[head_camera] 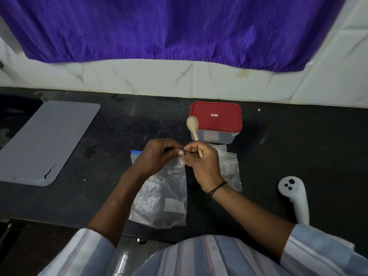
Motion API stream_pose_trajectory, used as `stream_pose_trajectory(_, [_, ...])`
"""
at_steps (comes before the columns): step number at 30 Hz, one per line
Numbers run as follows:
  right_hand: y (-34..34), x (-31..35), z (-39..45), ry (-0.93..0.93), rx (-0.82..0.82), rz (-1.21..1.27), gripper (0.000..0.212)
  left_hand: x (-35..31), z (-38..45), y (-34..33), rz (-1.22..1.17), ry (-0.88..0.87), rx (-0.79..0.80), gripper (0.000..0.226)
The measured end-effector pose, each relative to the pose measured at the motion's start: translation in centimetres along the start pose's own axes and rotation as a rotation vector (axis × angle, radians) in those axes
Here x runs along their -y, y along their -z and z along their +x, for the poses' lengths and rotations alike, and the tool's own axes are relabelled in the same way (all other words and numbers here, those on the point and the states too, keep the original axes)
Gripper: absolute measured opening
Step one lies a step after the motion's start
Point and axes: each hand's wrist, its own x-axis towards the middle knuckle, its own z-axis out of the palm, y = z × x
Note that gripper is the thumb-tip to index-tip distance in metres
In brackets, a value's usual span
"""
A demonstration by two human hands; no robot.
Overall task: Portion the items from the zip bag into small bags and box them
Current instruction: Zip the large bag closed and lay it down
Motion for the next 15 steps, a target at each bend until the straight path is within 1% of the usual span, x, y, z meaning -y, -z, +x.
stream_pose_trajectory(5, [-0.4,0.5,-0.7,-0.011,-0.039,0.026,0.018,-0.1,0.3,0.7,-0.084,0.107,0.059,0.005])
stream_pose_trajectory(10, [0.3,2.1,-0.6,0.033,-0.047,0.074,0.011,1.5,-0.4,2.5,0.021,0.126,0.067,0.008])
stream_pose_trajectory(13, [1.1,3.0,-0.7,0.032,-0.079,0.131,0.009,3.0,-1.4,4.2,0.065,0.173,0.11,0.016])
stream_pose_trajectory(15, [1.7,3.3,-0.9,0.004,-0.12,0.185,0.005,4.1,-2.2,5.3,0.068,0.202,0.114,0.026])
